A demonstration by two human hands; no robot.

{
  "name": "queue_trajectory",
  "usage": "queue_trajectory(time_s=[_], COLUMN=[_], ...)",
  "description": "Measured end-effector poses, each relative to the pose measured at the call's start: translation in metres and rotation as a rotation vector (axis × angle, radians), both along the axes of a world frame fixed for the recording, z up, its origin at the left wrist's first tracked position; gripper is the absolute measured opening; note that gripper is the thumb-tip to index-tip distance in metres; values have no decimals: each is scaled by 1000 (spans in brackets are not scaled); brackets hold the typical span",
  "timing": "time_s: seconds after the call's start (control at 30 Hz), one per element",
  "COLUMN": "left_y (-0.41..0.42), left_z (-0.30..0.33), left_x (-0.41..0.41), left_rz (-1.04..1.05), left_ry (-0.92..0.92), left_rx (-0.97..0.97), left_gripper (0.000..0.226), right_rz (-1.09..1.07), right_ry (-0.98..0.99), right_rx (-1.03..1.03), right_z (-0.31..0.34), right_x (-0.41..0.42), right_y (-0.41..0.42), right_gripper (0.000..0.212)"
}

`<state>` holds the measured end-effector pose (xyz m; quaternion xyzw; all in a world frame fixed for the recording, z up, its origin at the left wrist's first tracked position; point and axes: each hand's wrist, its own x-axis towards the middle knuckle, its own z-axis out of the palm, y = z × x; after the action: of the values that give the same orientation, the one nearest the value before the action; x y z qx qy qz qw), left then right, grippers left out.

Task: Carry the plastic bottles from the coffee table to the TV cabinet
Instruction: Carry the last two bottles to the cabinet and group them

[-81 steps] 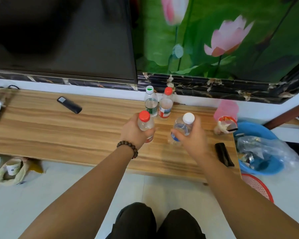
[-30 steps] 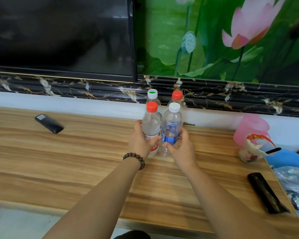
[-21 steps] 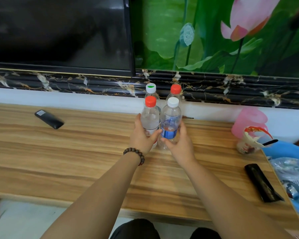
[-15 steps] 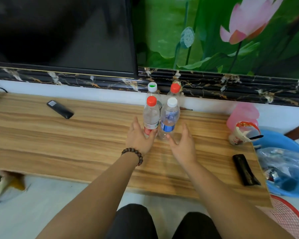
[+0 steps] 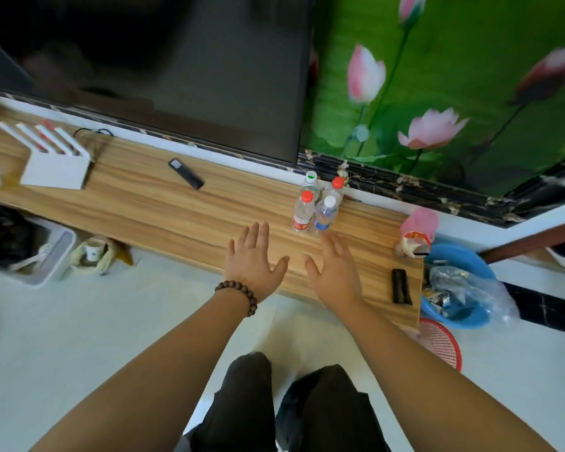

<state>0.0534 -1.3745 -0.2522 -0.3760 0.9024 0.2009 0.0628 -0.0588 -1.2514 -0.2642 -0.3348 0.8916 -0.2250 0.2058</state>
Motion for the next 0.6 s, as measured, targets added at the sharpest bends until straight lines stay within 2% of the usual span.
queue_trajectory(time_s=[0.23,0.6], left_y=[19,82], left_z=[73,87], left_x=[50,153], left_rz=[156,623], left_ry=[39,88], left_rx=[-25,-74], left_gripper=[79,76], right_rz=[223,621], right_ry=[97,123], right_rx=[5,-43], right_z=[70,89], right_x=[36,100], right_y=[3,-3], right_gripper=[62,58])
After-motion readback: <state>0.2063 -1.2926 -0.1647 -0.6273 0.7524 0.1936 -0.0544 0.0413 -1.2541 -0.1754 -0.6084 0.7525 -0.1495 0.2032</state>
